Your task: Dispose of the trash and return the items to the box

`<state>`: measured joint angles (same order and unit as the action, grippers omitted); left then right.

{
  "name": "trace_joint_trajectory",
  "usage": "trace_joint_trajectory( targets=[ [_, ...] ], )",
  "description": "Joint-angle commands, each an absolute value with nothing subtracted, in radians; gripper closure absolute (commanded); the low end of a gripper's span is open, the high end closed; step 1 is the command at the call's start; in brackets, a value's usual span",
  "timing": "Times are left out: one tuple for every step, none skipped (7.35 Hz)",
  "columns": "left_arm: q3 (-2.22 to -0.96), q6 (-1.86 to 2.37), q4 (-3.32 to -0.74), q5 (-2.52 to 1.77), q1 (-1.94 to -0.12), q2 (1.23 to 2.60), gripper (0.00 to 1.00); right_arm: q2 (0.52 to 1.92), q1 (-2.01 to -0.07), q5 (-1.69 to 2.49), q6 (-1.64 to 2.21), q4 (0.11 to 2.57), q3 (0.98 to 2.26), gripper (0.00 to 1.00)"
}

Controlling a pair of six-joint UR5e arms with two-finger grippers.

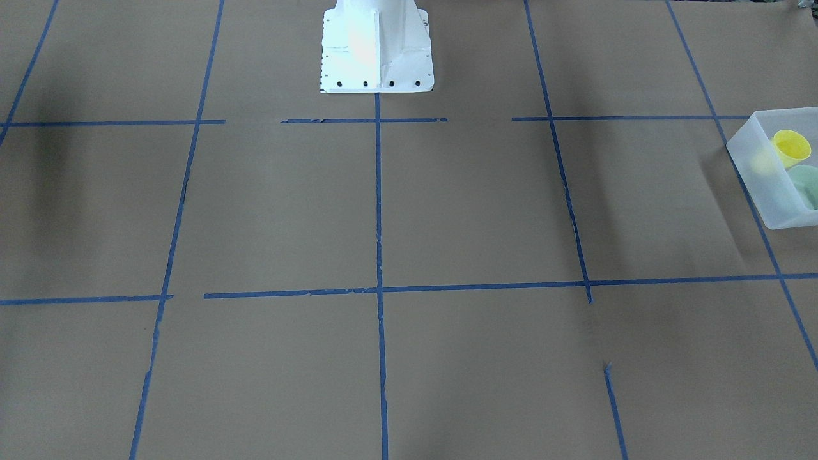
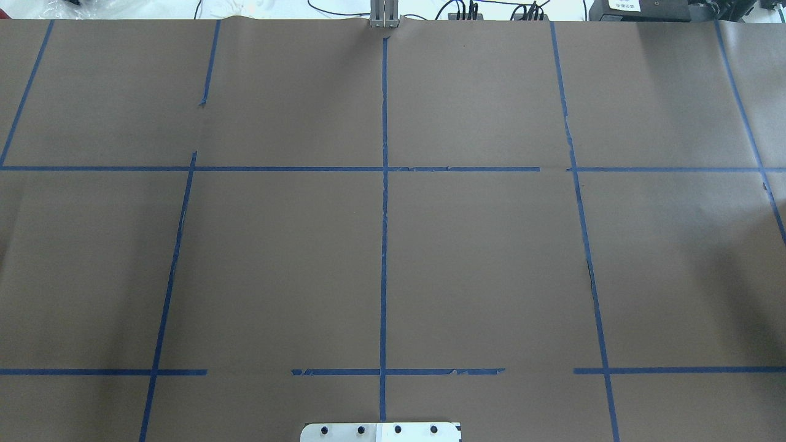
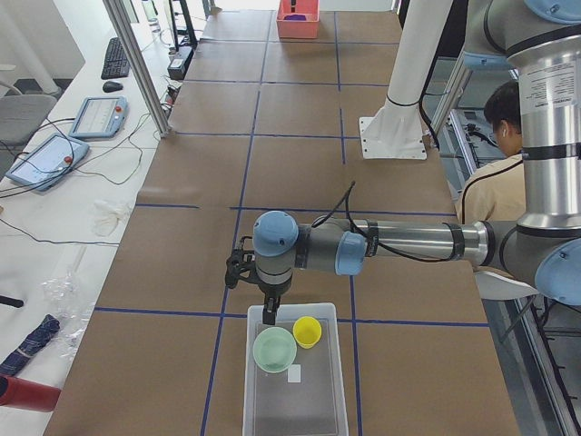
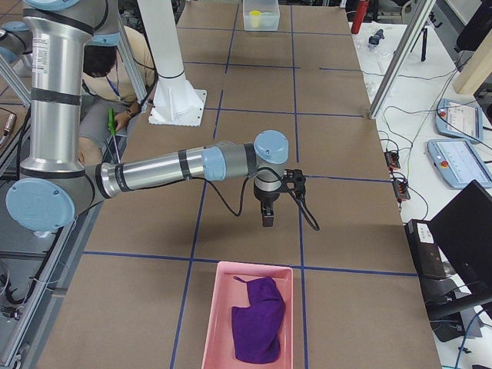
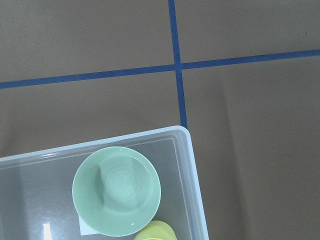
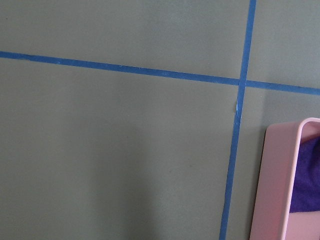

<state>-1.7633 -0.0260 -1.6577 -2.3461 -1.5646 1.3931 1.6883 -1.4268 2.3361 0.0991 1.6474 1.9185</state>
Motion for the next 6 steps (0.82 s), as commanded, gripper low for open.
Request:
trace_joint_trajectory(
  targets=[
    [-1.778,-0.028,-1.658,-2.352,-1.565,1.387,0.0,1.692,-1.427,2.336,0.095,1.647,1.908,0.0],
    [-1.779,-0.026,-1.66,-2.349,-1.565,1.39,0.0,1.692,-1.425,2.333,0.097,1.647,1.898,0.0],
    [-1.784,-0.026,-1.66,-2.349,-1.565,1.388,0.0,1.7,-1.427,2.333,0.091,1.644,1.882,0.0],
    [-1.789,-0.026,-1.661,-2.352,-1.565,1.39,0.0,1.745,-1.428,2.332,0.087,1.602,1.879,0.0],
    [-1.798,-0.026,-1.661,-2.35,-1.565,1.393,0.0,1.808,-1.451,2.332,0.081,1.518,1.868,0.0],
    [-1.798,-0.026,-1.661,-2.35,-1.565,1.393,0.0,1.831,-1.485,2.336,0.08,1.488,1.871,0.0]
  ],
)
